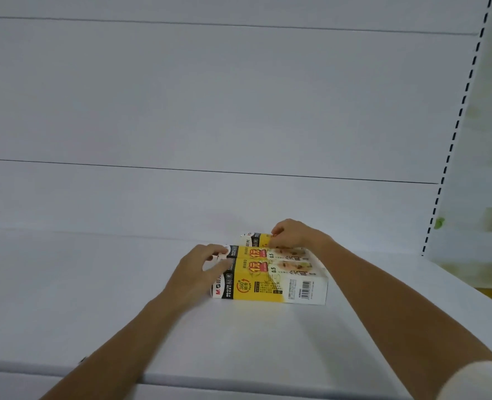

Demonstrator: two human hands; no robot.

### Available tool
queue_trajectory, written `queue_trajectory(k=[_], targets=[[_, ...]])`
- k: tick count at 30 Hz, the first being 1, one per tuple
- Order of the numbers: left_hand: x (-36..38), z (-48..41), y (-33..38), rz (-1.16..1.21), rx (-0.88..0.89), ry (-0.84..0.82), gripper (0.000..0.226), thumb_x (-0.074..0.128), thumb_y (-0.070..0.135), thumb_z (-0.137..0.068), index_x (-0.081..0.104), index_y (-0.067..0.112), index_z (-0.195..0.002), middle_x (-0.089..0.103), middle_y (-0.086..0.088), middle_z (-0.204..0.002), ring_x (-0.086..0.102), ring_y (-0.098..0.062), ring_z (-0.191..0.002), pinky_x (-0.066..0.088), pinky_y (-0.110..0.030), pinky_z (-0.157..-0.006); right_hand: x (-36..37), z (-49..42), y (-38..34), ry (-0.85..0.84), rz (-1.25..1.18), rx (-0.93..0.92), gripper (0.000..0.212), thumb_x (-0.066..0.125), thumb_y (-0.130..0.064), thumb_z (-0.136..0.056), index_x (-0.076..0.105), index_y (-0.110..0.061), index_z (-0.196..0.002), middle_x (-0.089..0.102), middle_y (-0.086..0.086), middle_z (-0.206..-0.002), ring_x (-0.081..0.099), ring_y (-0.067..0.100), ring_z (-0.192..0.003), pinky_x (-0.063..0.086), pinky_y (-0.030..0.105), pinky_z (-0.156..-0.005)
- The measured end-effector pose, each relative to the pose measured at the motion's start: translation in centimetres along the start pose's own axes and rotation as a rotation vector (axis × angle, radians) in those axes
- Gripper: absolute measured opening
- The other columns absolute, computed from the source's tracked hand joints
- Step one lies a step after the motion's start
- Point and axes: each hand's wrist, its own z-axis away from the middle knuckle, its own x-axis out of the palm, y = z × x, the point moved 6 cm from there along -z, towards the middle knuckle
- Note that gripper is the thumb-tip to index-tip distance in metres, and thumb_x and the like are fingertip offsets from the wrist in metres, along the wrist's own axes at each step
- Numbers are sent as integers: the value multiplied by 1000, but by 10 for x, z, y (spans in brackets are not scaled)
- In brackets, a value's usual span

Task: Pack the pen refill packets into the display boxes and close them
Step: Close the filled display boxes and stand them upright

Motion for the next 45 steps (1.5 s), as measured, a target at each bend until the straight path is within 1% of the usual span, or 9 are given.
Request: queue_trajectory(k=[7,11,16,25,28,31,36,42,45], targets=[[2,-3,-2,-103,13,-17,15,57,34,-89,56,33,-104,53,6,-112,50,-7,-108,41,-26,-90,-1,-15,10,179,164,8,29,65,-27,-75,58,-19,-103,63,2,-100,56,22,-96,42,41,-91],[2,-4,-3,-142,32,-3,21,56,34,-90,58,28,-110,51,7,-114,48,-7,-109,35,-22,-89,-39,22,-17,565,377,-199,51,60,-49,-81,46,-15,-117,52,4,-105,49,22,-97,43,39,-85],[-3,1,8,-207,96,56,41,39,51,-87,58,26,-114,47,12,-115,42,-5,-113,35,-26,-99,-92,88,-56,922,231,-313,55,70,-36,-75,46,-3,-113,51,10,-102,52,27,-91,41,34,-69],[-7,14,118,25,239,-16,109,75,47,-65,2,37,-145,51,17,-108,54,2,-94,40,-5,-72,-74,142,-89,762,-382,-256,65,69,-49,-71,36,-20,-119,58,-2,-107,62,15,-89,54,39,-78],[-4,22,124,80,214,-3,115,81,36,-66,-3,43,-143,50,23,-98,58,7,-82,45,-8,-67,-57,160,-88,753,-569,-323,38,57,-52,-83,41,-27,-107,62,-6,-96,63,12,-85,54,32,-72],[5,32,110,73,196,-132,113,82,23,-68,-2,50,-139,54,20,-104,62,2,-86,52,-14,-71,-48,165,-77,631,-733,-318,36,39,-43,-95,54,-10,-98,63,1,-87,62,14,-81,54,33,-67],[-8,38,104,125,149,-88,106,82,31,-66,5,55,-135,60,4,-116,61,-14,-103,51,-34,-89,-41,168,-73,584,-656,-372,17,55,-28,-92,60,-18,-105,64,-5,-101,59,9,-97,51,26,-78],[-8,23,113,180,133,4,88,77,34,-71,21,39,-139,59,6,-116,57,-11,-108,48,-26,-85,-60,187,-85,997,-583,-466,26,66,-20,-83,51,-25,-103,52,-10,-107,52,0,-96,45,13,-76],[-2,24,101,264,84,45,57,75,30,-74,49,26,-124,63,8,-116,56,-10,-112,46,-21,-87,-61,182,-92,943,-436,-509,18,69,-20,-80,59,-27,-94,45,-9,-109,44,4,-107,33,3,-84]])
